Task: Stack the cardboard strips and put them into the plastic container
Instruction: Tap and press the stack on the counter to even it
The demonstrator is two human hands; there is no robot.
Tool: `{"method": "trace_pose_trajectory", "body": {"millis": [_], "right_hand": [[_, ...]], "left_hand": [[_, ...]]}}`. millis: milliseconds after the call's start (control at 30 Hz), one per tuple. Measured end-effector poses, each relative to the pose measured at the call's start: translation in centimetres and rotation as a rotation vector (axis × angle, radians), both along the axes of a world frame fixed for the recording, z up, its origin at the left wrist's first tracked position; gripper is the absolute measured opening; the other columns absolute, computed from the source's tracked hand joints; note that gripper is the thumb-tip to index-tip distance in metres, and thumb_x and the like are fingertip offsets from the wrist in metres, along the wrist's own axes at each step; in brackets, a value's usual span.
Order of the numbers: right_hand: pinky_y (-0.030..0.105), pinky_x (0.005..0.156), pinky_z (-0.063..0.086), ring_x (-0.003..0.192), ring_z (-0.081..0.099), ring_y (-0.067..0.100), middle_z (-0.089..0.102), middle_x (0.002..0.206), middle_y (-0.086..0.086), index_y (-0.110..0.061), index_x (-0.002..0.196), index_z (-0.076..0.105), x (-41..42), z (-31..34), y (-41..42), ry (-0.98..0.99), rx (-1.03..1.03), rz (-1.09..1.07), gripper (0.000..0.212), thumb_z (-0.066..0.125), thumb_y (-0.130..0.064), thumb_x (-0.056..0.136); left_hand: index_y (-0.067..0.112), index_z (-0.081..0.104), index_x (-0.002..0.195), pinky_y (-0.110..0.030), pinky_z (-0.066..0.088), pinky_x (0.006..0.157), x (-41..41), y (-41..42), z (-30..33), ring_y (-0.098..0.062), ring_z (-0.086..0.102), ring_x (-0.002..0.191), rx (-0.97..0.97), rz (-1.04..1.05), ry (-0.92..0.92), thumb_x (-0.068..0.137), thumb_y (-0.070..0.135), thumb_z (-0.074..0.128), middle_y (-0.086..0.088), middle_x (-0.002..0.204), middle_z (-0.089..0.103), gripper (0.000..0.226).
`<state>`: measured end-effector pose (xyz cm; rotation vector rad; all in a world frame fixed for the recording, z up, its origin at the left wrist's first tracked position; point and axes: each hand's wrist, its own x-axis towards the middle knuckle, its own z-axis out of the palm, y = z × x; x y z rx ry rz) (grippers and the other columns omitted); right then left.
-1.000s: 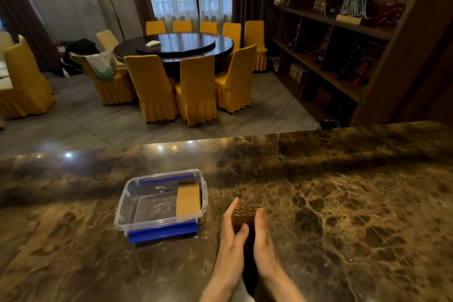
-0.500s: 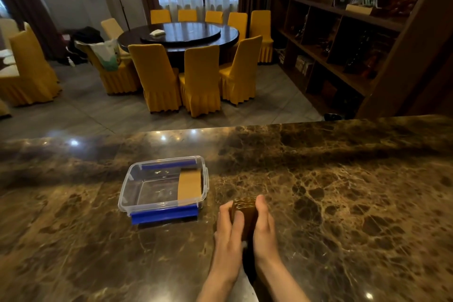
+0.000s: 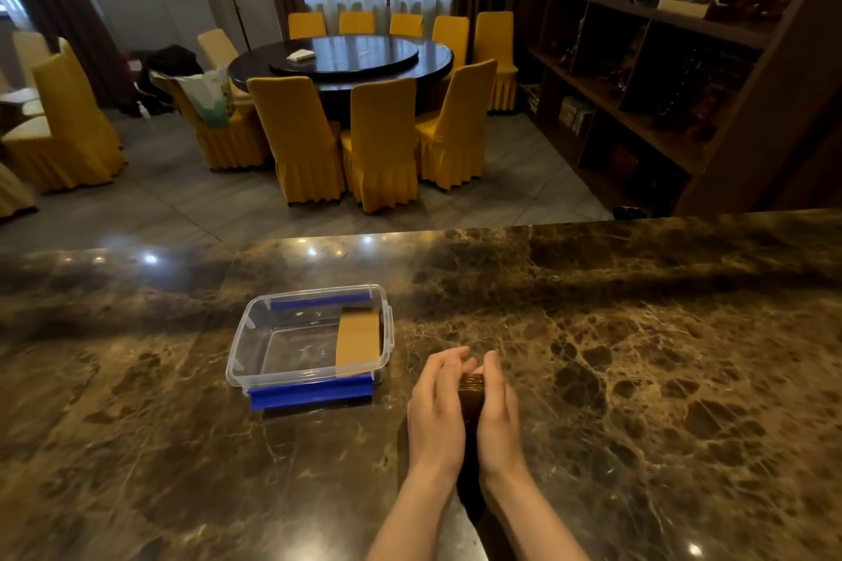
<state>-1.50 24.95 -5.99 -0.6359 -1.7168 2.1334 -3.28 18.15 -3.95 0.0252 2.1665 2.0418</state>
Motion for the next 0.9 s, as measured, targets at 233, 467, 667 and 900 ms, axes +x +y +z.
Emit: {"method": "trace_pose_trajectory", "body": {"millis": [233,467,667,900], "right_hand": [[0.019,0.059,0.057,0.068,0.074,0.015,0.077,0.073,0.006,-0.016,0.075,0.075,-0.1,-0.7,0.2,0.013,0.030,-0.019,0.052,0.037,-0.034,0.106],[0.024,0.058,0.056,0.064,0.069,0.015,0.072,0.067,0.003,-0.020,0.068,0.070,-0.3,-0.5,0.2,0.011,0.062,-0.024,0.052,0.039,-0.052,0.096],[0.029,0.057,0.049,0.056,0.057,0.011,0.059,0.058,-0.004,-0.027,0.062,0.059,0.3,-0.9,0.1,0.008,0.104,-0.055,0.054,0.034,-0.069,0.085],[0.034,0.060,0.049,0.055,0.058,0.010,0.062,0.056,-0.003,-0.027,0.059,0.061,0.5,-0.5,0.3,-0.011,0.116,-0.082,0.055,0.033,-0.067,0.084]], "left_hand": [[0.034,0.075,0.097,-0.028,0.053,0.085,0.2,0.4,-0.3,0.006,0.071,0.088,0.003,0.064,-0.084,0.078,0.082,0.032,0.027,0.093,0.076,0.067],[0.034,0.069,0.116,-0.019,0.056,0.083,-0.2,-0.7,0.5,-0.003,0.073,0.098,0.047,-0.088,-0.184,0.076,0.085,0.034,0.009,0.112,0.073,0.074],[0.043,0.054,0.134,-0.024,0.050,0.105,1.0,-6.0,-0.7,-0.002,0.059,0.128,-0.008,-0.294,-0.078,0.082,0.056,0.064,0.014,0.138,0.063,0.054],[0.054,0.050,0.115,-0.036,0.055,0.099,1.8,-5.7,-0.4,0.009,0.062,0.108,-0.552,-0.341,0.263,0.086,0.036,0.072,0.031,0.114,0.066,0.041]]}}
